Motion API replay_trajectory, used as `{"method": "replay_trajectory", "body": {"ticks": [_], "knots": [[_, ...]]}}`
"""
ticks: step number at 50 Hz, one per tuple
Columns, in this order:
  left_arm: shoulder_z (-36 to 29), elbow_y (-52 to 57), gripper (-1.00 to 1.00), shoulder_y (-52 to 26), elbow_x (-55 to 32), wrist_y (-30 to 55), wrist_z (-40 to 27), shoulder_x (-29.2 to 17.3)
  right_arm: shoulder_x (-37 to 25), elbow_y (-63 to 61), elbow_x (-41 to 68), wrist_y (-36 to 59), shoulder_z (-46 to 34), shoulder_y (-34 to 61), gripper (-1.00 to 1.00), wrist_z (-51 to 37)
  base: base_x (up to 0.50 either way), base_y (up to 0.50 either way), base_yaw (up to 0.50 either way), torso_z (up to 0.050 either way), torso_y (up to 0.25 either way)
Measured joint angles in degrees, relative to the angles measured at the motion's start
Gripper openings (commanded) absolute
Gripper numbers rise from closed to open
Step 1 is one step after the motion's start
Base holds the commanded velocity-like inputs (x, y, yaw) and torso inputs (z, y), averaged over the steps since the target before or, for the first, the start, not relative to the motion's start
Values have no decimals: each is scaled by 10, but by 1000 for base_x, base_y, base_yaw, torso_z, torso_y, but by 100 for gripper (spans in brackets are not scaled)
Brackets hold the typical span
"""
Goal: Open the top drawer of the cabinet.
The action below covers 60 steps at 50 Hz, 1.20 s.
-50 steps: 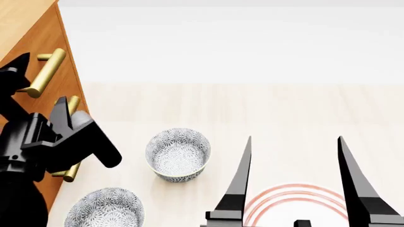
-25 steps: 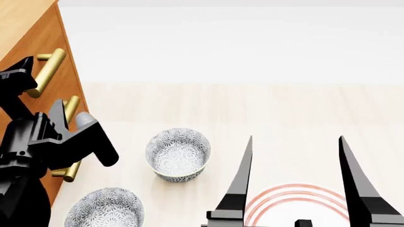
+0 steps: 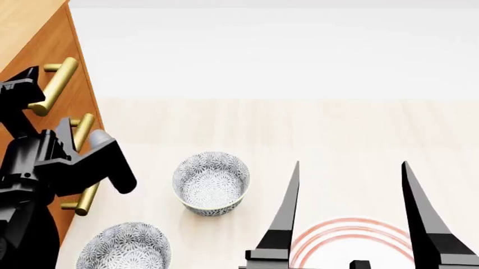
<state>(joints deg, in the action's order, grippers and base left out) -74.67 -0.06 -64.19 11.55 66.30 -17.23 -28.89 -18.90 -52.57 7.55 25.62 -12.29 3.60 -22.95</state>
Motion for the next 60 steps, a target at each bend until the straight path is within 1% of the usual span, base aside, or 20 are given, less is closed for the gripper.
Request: {"method": "replay_trajectory", "body": {"ticks": [37,50,60], "knots": [[-14,-102,100,-13,-3,-49,9,21,-8,6,5,-5,-8,2,100,-9,0,0,0,0,0],[-23,-183,100,-18,-5,-85,9,43,-11,8,7,-6,-11,4,100,-13,0,0,0,0,0],[-26,-218,100,-21,-6,-99,11,53,-13,9,10,-6,-11,5,100,-15,0,0,0,0,0]]}}
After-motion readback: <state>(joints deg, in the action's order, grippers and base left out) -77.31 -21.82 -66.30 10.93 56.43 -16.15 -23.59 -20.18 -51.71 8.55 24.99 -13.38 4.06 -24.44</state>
